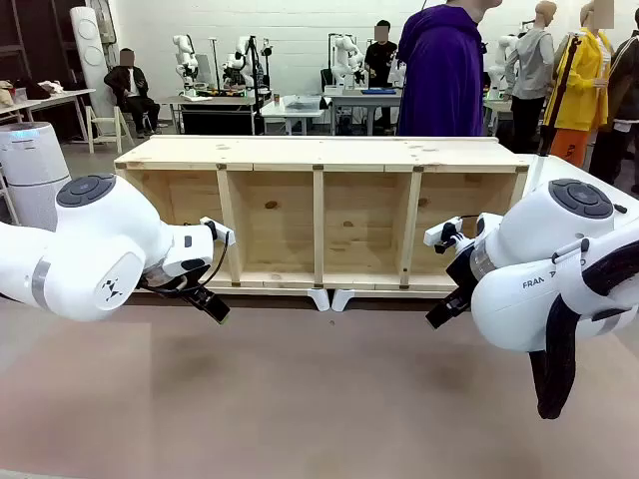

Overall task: Perform cable management.
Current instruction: When the cord part of the Power Cable appears at the lower middle area of the table and stops, grasp the cord part of the Power Cable.

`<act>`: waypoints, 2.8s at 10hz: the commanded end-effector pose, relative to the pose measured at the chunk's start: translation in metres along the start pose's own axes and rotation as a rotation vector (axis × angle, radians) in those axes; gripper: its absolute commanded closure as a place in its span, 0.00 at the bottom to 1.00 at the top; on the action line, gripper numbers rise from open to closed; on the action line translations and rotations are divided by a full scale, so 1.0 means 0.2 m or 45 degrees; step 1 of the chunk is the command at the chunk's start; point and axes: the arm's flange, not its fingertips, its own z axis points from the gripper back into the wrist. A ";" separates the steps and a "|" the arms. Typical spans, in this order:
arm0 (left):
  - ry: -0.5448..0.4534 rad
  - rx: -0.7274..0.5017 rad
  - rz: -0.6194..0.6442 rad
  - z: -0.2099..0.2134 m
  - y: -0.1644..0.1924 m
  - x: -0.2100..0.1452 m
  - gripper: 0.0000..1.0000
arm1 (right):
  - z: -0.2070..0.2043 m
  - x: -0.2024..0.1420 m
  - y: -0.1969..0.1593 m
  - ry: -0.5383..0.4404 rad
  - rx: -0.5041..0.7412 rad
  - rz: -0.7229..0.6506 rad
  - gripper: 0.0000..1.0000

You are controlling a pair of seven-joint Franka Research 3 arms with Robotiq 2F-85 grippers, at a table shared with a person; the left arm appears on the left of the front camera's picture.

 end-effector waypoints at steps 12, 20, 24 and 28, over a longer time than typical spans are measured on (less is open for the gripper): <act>0.018 0.039 0.033 0.17 -0.02 -0.03 0.00 | 0.24 -0.03 0.03 -0.064 -0.028 0.051 0.00; -0.258 0.301 0.127 0.99 -0.03 -0.60 0.00 | 0.93 -0.31 0.16 -0.158 -0.250 0.027 0.00; -0.324 0.255 0.114 1.13 -0.06 -0.92 0.00 | 1.14 -0.53 0.23 -0.199 -0.331 -0.087 0.00; -0.322 0.216 0.087 1.08 -0.13 -1.03 0.00 | 1.14 -0.63 0.26 -0.215 -0.326 -0.131 0.00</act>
